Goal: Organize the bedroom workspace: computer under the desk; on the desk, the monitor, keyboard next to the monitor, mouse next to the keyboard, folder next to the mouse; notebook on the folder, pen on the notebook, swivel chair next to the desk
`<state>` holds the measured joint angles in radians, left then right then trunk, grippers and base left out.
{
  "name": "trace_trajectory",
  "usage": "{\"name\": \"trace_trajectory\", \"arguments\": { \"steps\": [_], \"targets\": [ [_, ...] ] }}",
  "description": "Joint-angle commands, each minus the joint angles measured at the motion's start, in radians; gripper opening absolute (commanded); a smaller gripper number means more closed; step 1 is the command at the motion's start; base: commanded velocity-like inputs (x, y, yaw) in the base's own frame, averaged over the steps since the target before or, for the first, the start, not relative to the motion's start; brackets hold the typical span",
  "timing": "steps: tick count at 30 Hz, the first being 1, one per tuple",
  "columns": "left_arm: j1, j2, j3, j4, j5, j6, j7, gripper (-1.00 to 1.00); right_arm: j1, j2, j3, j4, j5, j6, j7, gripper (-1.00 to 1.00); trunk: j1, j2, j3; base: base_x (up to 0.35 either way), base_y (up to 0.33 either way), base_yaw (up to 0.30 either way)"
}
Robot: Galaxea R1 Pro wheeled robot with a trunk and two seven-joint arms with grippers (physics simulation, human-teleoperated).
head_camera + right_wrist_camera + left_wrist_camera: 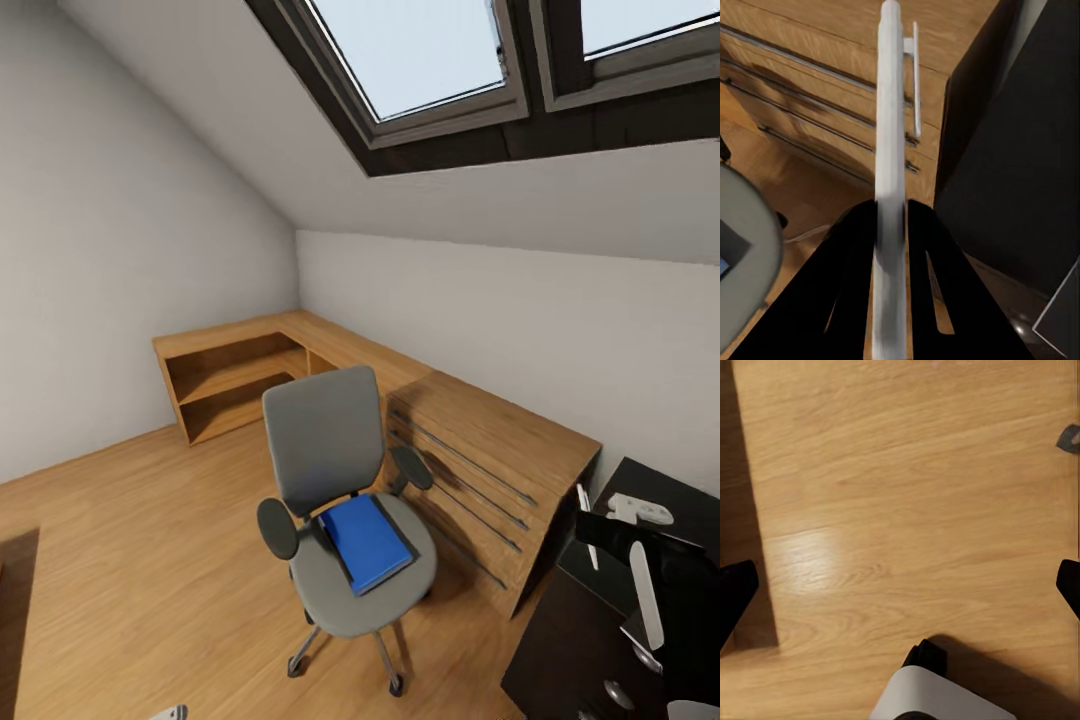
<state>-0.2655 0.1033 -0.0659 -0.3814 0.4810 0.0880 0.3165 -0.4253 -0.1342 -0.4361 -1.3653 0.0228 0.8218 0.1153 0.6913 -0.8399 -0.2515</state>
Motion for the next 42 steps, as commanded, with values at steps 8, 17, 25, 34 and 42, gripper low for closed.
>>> {"name": "trace_trajectory", "arguments": {
  "steps": [8, 17, 25, 34, 42],
  "targets": [
    [0.0, -0.001, -0.011, 0.015, 0.005, 0.004, 0.007, 1.0, -0.001, 0.0, 0.0, 0.02, 0.002, -0.061, -0.073, -1.0, 0.0, -0.001, 0.009, 0.011, -0.006, -0.19],
    [0.0, -0.025, -0.009, 0.037, 0.008, -0.019, 0.0, 1.0, -0.024, 0.008, 0.018, 0.068, 0.016, -0.112, -0.122, -1.0, 0.0, -0.001, 0.011, 0.087, -0.054, -0.036],
    [0.0, -0.036, -0.009, 0.039, 0.012, -0.064, 0.0, 1.0, -0.004, 0.032, 0.01, 0.034, -0.003, -0.077, -0.095, -1.0, 0.0, -0.001, 0.011, 0.0, 0.0, 0.0],
    [0.0, -0.037, -0.01, 0.06, 0.01, -0.114, -0.001, 1.0, -0.003, 0.034, 0.01, 0.011, -0.004, -0.062, -0.095, -1.0, 0.008, -0.015, 0.004, 0.0, 0.0, 0.0],
    [0.0, -0.037, -0.01, 0.064, 0.01, -0.159, -0.002, 1.0, -0.003, 0.034, 0.01, 0.012, -0.003, -0.063, -0.096, -1.0, 0.039, -0.071, -0.021, 0.0, 0.0, 0.0]
  ]
}}
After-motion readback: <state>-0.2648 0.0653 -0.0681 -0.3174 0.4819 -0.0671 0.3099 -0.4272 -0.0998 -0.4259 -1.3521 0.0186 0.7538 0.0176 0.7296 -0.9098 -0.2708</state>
